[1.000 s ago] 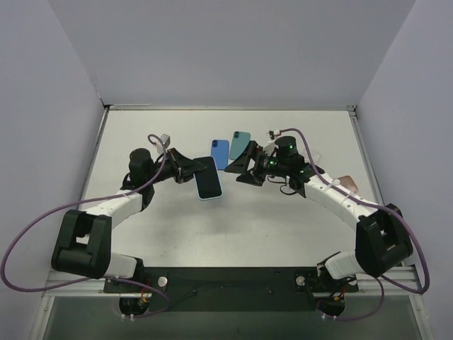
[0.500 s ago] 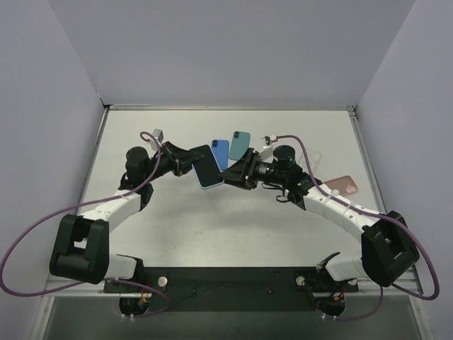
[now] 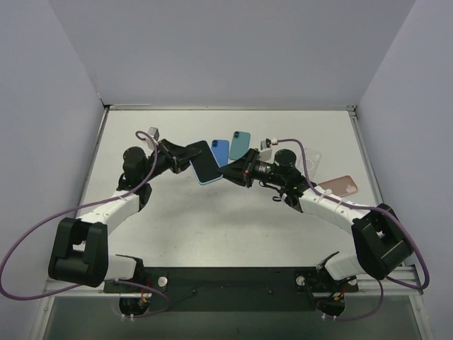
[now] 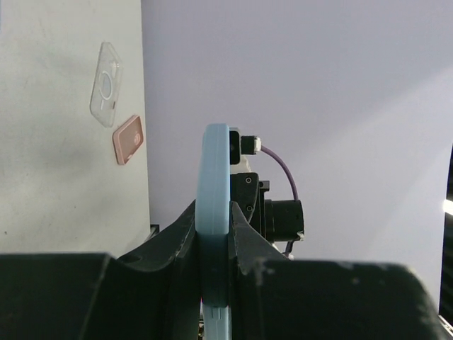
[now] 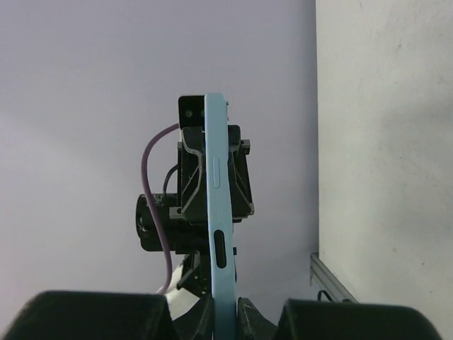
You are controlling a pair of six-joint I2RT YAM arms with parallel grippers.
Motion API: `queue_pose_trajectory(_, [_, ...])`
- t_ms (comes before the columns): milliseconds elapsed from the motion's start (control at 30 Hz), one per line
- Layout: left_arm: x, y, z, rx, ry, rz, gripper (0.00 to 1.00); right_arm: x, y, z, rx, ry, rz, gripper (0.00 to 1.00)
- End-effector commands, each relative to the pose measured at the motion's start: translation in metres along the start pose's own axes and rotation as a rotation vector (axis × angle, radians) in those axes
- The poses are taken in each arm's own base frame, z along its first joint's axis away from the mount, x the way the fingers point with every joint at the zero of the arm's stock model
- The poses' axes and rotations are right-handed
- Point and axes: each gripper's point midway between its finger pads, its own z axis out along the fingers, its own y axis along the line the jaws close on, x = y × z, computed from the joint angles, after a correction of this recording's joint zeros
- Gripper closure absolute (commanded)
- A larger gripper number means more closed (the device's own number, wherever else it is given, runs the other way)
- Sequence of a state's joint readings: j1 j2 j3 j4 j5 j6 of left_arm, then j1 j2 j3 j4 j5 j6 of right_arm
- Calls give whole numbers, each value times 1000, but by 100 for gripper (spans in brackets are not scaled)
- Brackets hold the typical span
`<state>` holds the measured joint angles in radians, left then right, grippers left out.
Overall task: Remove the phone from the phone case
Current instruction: Remove the phone case from the phone.
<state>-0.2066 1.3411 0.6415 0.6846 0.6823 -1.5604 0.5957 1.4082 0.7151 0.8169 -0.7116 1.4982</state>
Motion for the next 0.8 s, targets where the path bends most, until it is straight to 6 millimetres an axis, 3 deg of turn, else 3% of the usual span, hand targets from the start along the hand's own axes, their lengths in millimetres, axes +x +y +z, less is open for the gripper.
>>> queue_pose_trajectory(0, [2,-69,-9,233,-41,163,100,0,69,-7,-234,13,125,100])
queue_pose_trajectory(100, [2,-93,-14,311,-63,217,100,-5,91,-9,-352,16,193,100])
queue_pose_trajectory(400, [-1,-163,-31,530,-138,271,100,-16,131,-12,-524,24,314,100])
queue_pose_trajectory(600, [-3,-196,-45,661,-170,225,100,-15,128,3,-517,37,346,100])
queue_pose_trajectory(767, [-1,-211,-55,729,-163,159,100,-15,126,8,-588,46,396,100])
